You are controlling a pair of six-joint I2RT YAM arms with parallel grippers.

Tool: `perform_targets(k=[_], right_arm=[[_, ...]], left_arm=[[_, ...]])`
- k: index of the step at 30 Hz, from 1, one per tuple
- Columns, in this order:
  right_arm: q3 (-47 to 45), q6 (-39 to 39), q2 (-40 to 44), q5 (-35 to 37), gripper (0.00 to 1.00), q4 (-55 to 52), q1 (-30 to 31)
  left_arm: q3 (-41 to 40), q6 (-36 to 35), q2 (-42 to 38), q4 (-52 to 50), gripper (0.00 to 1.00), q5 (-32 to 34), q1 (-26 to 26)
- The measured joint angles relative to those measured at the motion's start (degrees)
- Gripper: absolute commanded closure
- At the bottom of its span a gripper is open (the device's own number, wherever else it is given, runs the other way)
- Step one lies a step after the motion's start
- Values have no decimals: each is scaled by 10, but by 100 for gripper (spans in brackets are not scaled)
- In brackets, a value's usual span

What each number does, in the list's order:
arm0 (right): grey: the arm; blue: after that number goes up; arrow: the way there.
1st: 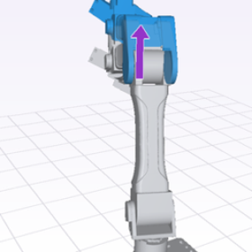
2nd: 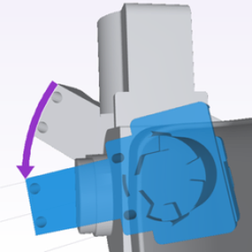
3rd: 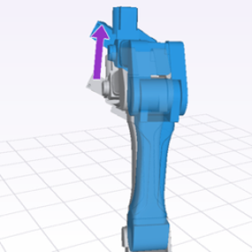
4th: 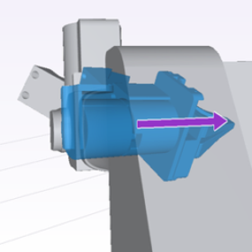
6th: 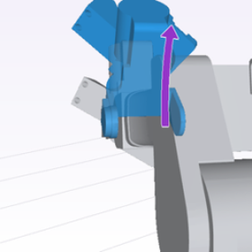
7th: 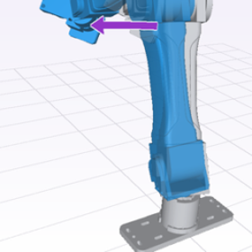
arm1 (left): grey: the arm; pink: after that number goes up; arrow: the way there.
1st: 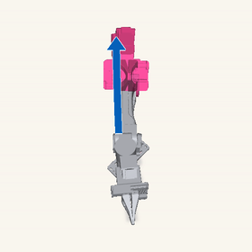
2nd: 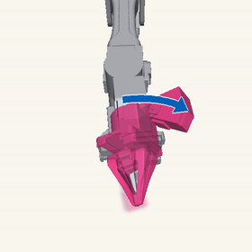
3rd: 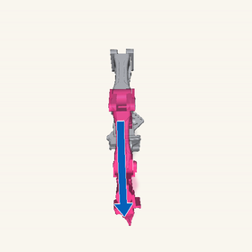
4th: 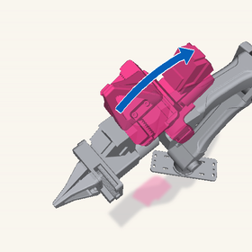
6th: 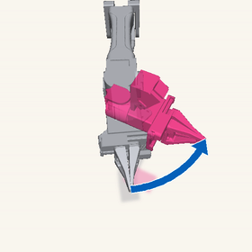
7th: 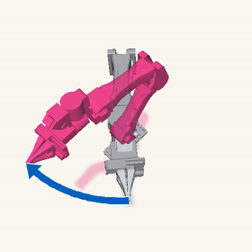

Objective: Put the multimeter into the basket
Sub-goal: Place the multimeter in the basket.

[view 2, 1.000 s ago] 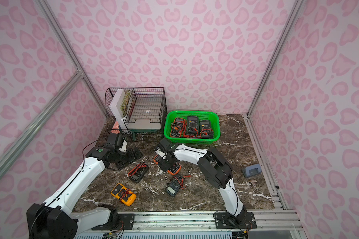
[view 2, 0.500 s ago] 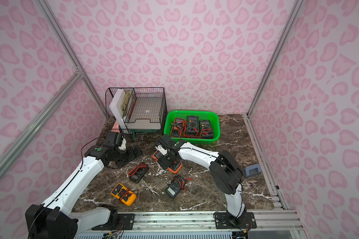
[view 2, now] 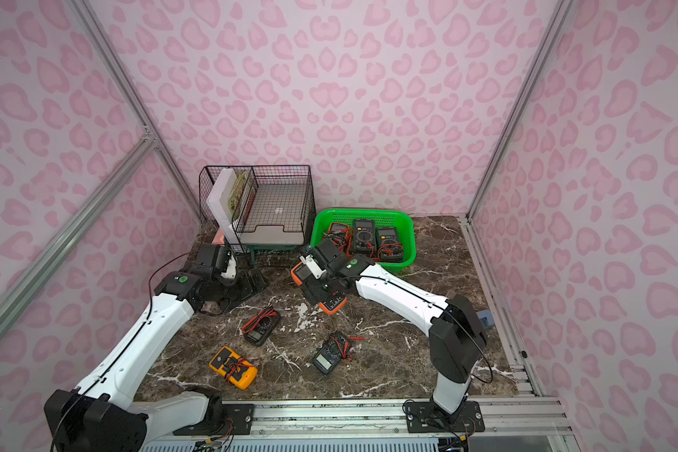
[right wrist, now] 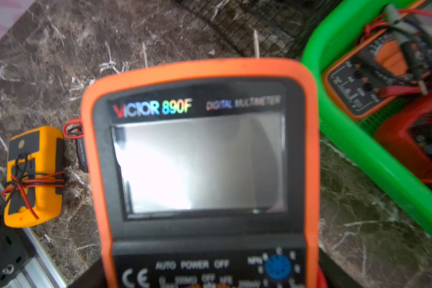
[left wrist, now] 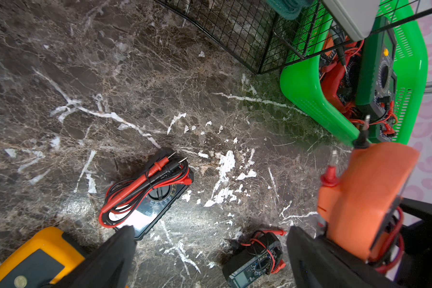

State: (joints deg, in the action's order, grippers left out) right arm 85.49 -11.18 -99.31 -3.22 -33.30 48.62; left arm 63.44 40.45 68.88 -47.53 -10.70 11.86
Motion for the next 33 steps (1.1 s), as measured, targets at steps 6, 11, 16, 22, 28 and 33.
perform_targets(k=[6, 11, 16, 22, 28, 33], right_arm=[[-3, -39, 44, 0, 49, 26, -53], [-2, -75, 57, 12, 49, 60, -91], [34, -112, 34, 28, 48, 76, -108], [90, -159, -20, 53, 48, 95, -124], [144, -207, -85, 78, 48, 108, -137], [187, -232, -142, 109, 48, 116, -138]], left_arm=[[19, -4, 10, 2, 2, -11, 0], [36, -6, 22, 9, 1, -22, 0], [48, -7, 35, 17, 1, -29, 3], [57, -7, 47, 21, 1, -35, 12], [62, -7, 55, 21, 1, -35, 24], [62, -7, 60, 21, 1, -35, 33]])
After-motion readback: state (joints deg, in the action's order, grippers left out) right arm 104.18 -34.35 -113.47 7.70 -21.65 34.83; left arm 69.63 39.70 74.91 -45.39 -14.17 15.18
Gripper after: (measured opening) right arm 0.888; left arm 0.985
